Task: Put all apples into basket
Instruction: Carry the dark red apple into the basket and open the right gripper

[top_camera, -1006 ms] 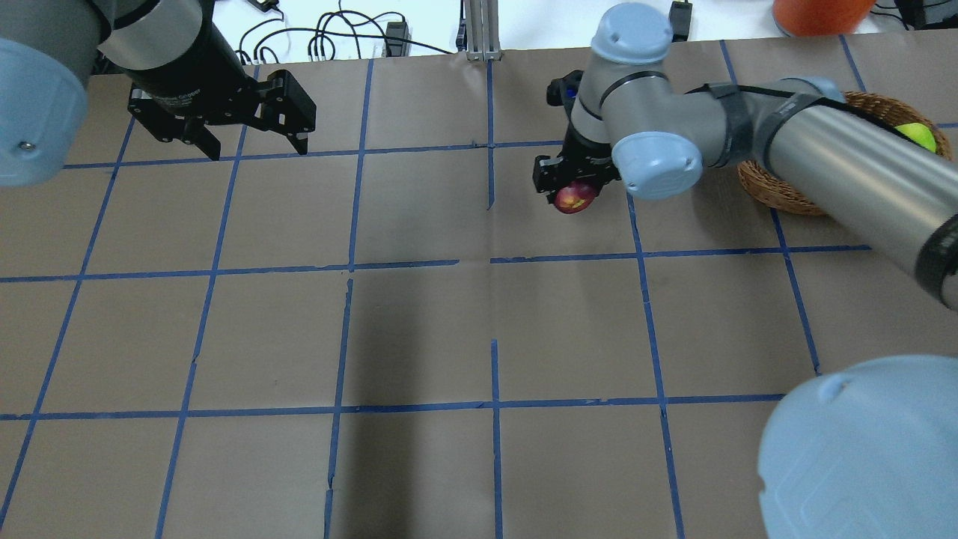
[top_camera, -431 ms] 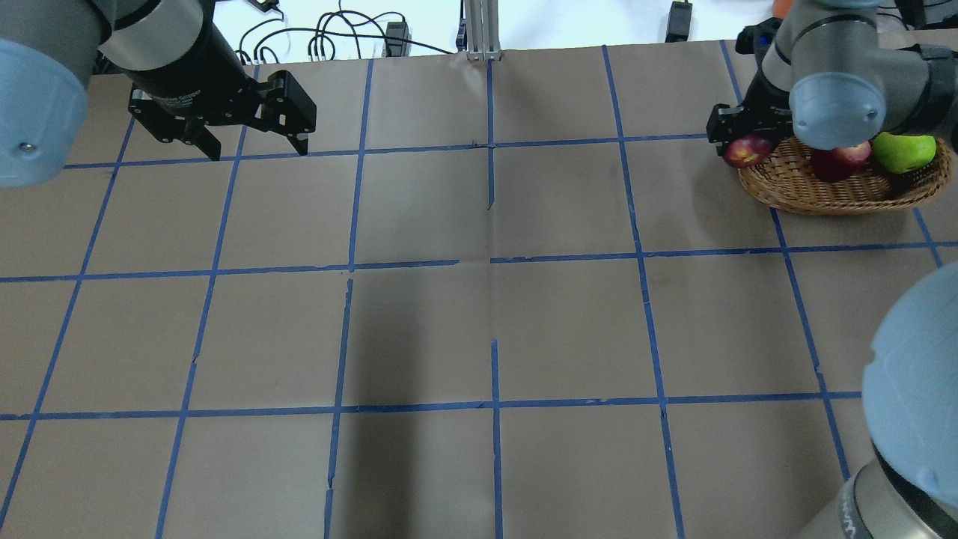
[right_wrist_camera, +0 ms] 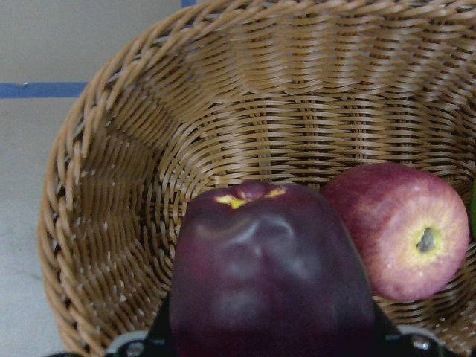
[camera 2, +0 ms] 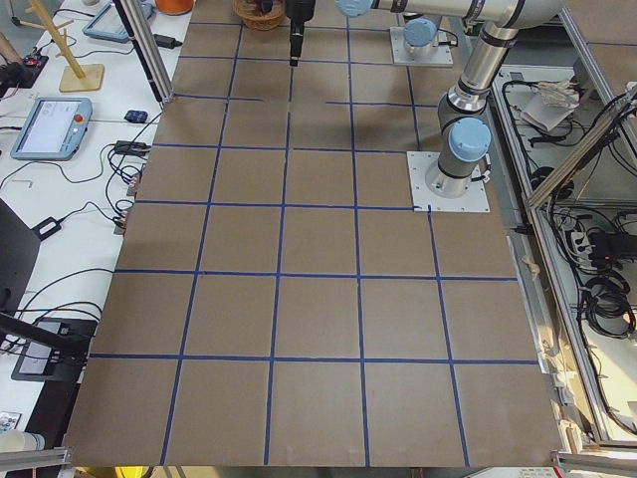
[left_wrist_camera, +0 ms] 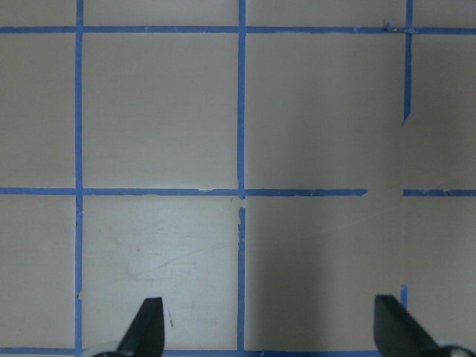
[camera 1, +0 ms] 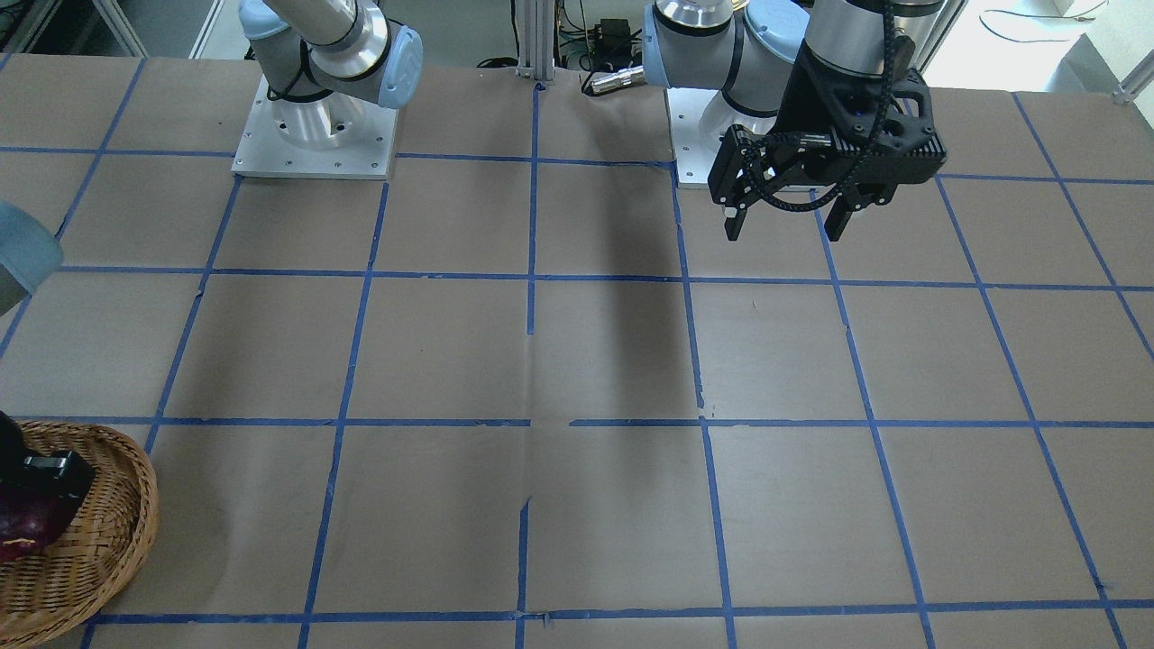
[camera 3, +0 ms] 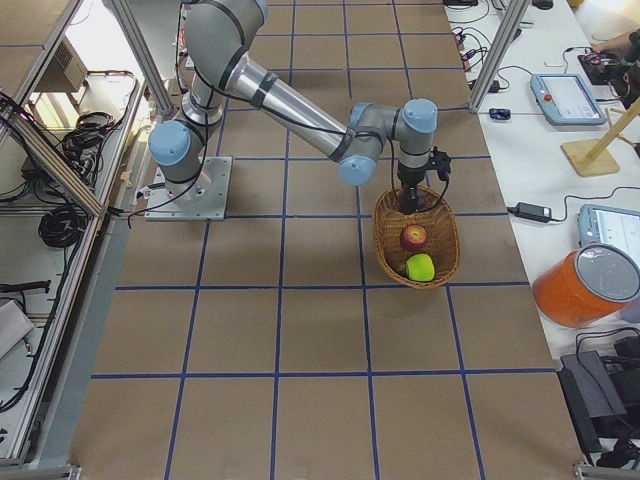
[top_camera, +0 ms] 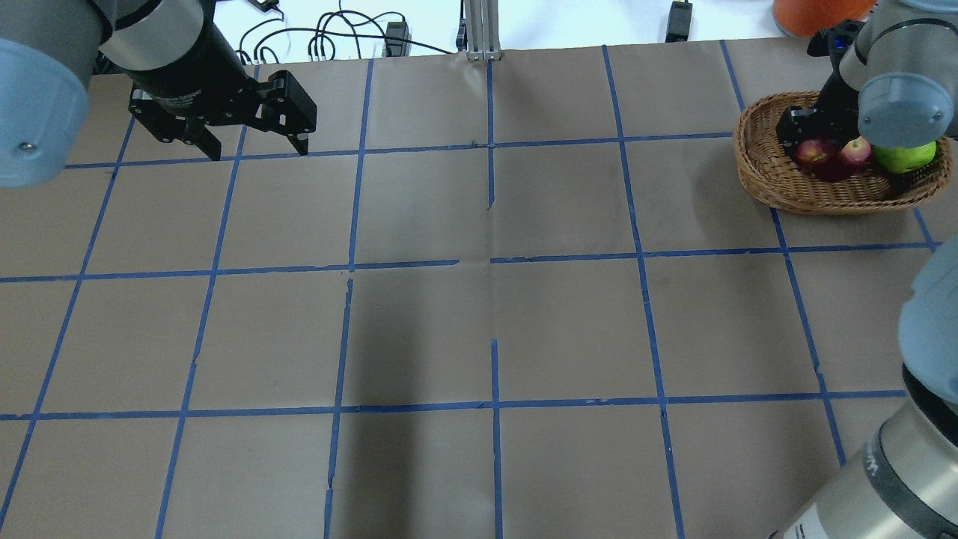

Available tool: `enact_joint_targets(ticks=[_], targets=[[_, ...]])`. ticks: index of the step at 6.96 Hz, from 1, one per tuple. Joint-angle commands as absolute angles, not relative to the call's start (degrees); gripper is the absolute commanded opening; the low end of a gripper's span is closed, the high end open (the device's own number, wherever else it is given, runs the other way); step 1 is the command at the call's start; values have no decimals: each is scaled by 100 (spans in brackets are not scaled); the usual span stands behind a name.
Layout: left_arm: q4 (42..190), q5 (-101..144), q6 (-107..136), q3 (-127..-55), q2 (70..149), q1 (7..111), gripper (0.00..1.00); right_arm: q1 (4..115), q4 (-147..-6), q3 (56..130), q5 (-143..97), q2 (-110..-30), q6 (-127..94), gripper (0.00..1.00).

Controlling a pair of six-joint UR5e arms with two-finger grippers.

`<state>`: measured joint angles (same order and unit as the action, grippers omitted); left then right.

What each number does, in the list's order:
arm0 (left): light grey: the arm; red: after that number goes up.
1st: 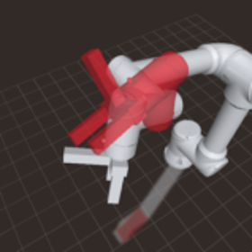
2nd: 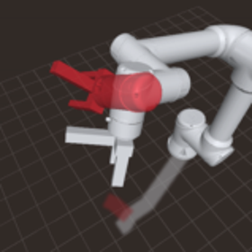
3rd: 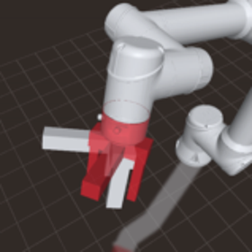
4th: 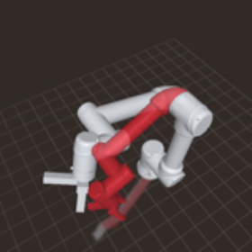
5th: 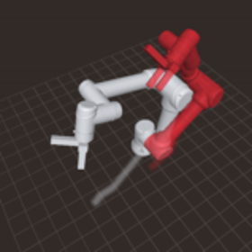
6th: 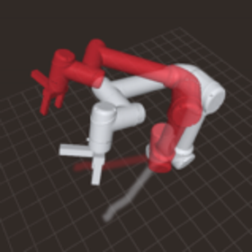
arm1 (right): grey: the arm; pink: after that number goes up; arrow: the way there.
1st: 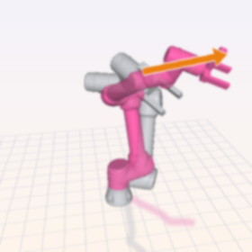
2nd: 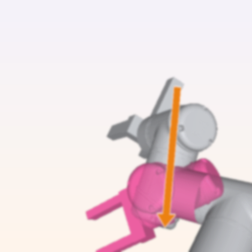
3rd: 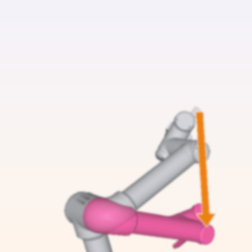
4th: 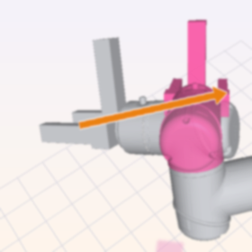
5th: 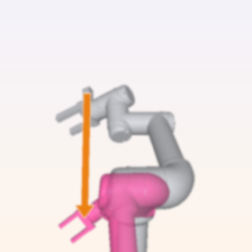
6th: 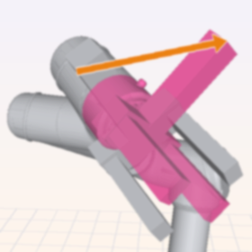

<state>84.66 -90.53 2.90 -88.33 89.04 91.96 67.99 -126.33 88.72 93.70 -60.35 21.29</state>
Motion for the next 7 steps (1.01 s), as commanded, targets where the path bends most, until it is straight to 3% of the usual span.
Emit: enact_joint_targets(ticks=[1,2,3,4,7], targets=[[8464,-9053,290,-8833,8903,9202,100,6662,-12806,8929,9395,-5801,2224,0],[8464,-9053,290,-8833,8895,9202,100,6671,-12780,8912,9343,-5827,2180,1],[8473,-9053,290,-8833,8895,9202,100,6680,-12779,8877,9299,-5818,2206,53],[8473,-9053,290,-8833,8895,9193,100,6680,-12788,8868,9290,-5827,2215,100],[8473,-9053,290,-8833,8895,9193,100,6750,-12675,8798,9308,-6098,2206,100]])
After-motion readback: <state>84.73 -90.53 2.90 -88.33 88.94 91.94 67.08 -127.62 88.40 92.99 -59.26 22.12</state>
